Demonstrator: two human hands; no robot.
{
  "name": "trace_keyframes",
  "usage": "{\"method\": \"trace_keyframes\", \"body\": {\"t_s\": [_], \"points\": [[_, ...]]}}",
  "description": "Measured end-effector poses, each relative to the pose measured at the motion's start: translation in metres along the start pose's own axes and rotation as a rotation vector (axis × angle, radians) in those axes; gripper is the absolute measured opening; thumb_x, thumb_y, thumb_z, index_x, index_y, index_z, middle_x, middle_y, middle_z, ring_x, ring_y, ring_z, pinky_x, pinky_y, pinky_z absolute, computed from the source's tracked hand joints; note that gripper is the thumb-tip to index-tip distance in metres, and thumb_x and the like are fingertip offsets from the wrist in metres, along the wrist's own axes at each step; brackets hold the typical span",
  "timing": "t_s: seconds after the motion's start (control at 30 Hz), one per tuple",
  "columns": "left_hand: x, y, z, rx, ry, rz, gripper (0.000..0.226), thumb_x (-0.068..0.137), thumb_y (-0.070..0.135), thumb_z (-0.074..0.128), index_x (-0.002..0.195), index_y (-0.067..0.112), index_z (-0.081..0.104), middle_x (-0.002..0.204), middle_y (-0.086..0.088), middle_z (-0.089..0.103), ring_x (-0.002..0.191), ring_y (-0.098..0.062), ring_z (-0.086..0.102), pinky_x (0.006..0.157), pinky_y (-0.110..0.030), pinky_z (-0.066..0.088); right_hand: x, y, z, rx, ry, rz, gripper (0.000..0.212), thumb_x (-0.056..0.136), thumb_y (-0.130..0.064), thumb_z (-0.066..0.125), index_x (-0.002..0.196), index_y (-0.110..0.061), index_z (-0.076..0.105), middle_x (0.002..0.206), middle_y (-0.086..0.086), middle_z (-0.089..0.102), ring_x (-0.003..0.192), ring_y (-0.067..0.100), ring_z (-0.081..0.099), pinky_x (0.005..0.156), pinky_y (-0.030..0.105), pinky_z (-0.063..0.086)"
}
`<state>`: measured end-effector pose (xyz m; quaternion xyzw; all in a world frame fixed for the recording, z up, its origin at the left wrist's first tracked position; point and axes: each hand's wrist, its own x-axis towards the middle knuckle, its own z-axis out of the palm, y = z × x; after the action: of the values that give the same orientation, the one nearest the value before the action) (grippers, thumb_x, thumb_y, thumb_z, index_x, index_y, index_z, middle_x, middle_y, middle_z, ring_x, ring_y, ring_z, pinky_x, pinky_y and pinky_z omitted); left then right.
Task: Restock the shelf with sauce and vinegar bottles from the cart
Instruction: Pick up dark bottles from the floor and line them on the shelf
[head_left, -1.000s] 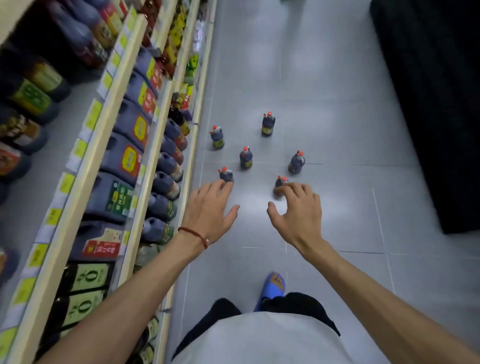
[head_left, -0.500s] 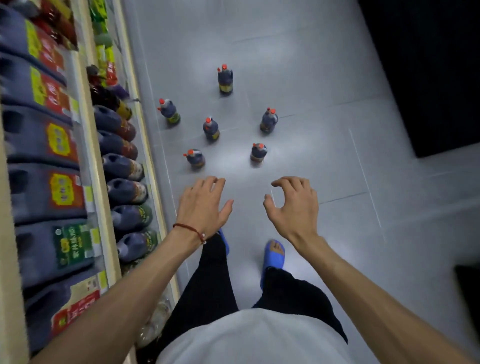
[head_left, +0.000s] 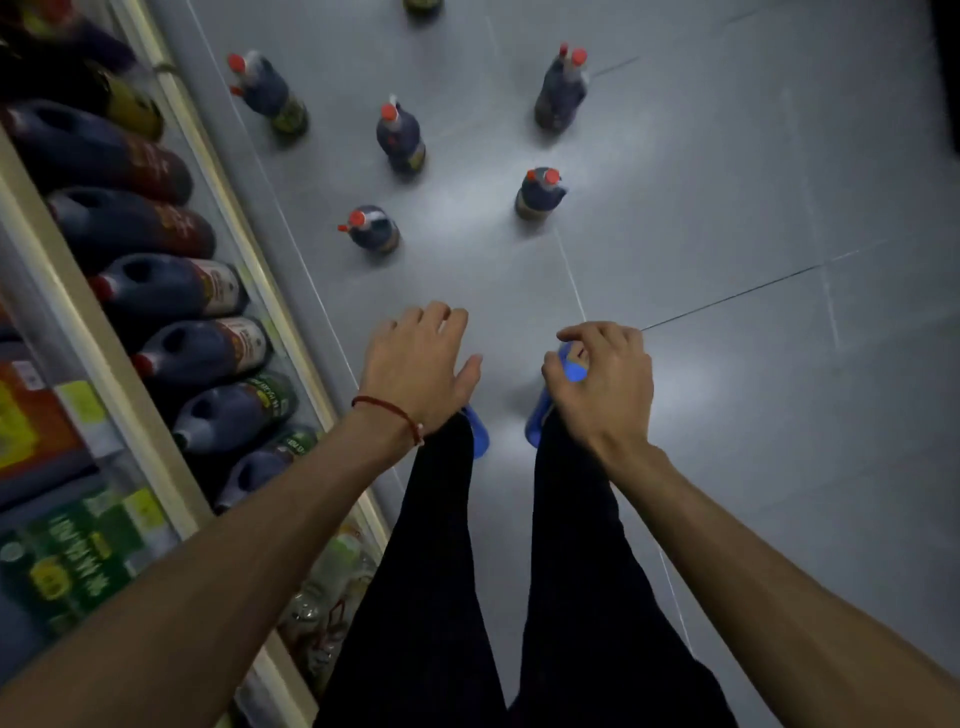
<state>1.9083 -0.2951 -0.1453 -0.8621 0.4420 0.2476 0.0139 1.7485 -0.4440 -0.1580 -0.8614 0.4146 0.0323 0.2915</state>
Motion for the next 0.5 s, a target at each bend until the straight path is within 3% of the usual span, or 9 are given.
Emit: {"method": "trace_keyframes", "body": {"t_s": [0.2, 0.33, 0.5], "points": [[0.039, -0.011, 0.107, -0.018, -0.083, 0.000, 0.051, 0.096, 0.050, 0.047, 0.129, 0.013, 0.056, 0.118, -0.009, 0.061, 0.097, -0.032, 0.058, 0.074, -0.043, 0.044, 0.017, 0.058, 0.097, -0.027, -0.114, -0.070, 0.034, 0.087, -0.041, 0.062, 0.110, -0.019, 0.074, 0.113, -0.002, 0.071, 0.116, 0.024, 0.056, 0.100, 0.047, 0.046], [0.067, -0.025, 0.183, 0.016, -0.151, 0.041, 0.049, 0.095, 0.049, 0.049, 0.127, 0.012, 0.056, 0.118, -0.010, 0.060, 0.098, -0.034, 0.058, 0.073, -0.043, 0.042, 0.047, 0.103, 0.157, -0.044, -0.150, -0.118, 0.035, 0.087, -0.041, 0.062, 0.111, -0.018, 0.073, 0.113, -0.002, 0.071, 0.115, 0.023, 0.056, 0.093, 0.043, 0.046], [0.119, -0.040, 0.260, 0.041, -0.113, 0.040, 0.050, 0.094, 0.050, 0.051, 0.126, 0.011, 0.057, 0.116, -0.011, 0.061, 0.096, -0.035, 0.058, 0.072, -0.044, 0.043, 0.089, 0.162, 0.223, -0.100, -0.162, -0.171, 0.037, 0.087, -0.042, 0.059, 0.112, -0.018, 0.073, 0.115, -0.003, 0.070, 0.117, 0.023, 0.056, 0.090, 0.040, 0.043]]}}
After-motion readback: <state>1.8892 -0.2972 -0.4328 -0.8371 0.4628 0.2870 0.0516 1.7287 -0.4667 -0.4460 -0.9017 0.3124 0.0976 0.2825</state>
